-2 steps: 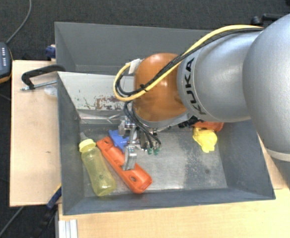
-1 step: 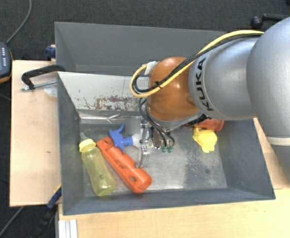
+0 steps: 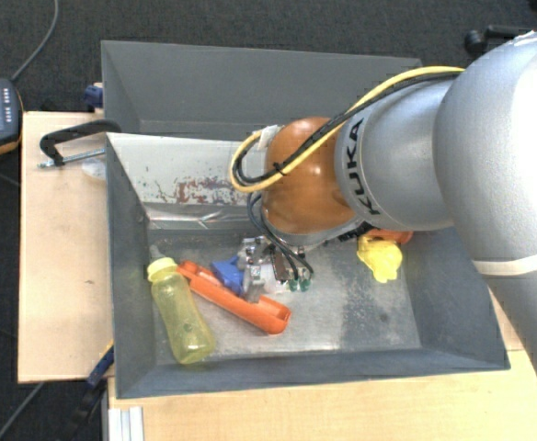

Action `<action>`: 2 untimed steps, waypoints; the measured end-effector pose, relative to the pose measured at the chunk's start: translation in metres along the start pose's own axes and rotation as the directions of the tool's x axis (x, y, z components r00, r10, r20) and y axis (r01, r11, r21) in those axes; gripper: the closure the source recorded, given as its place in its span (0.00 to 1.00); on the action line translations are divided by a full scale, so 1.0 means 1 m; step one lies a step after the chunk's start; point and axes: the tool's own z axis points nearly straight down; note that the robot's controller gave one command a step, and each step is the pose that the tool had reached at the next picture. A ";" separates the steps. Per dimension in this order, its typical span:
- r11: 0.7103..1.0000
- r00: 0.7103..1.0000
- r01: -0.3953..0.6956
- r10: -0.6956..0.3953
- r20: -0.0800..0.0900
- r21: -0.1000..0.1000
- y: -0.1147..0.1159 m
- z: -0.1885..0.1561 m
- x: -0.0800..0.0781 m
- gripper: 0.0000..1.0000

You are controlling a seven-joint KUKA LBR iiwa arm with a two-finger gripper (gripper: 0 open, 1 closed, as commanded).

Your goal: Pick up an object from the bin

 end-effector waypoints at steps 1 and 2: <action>1.000 1.000 -0.001 0.001 0.000 0.000 0.000 0.000 0.000 1.00; 1.000 1.000 0.013 -0.013 0.009 -0.002 -0.011 -0.168 -0.008 1.00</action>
Offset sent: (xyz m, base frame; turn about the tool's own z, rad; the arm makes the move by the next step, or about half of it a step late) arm 0.0070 -0.0124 0.1650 -0.0131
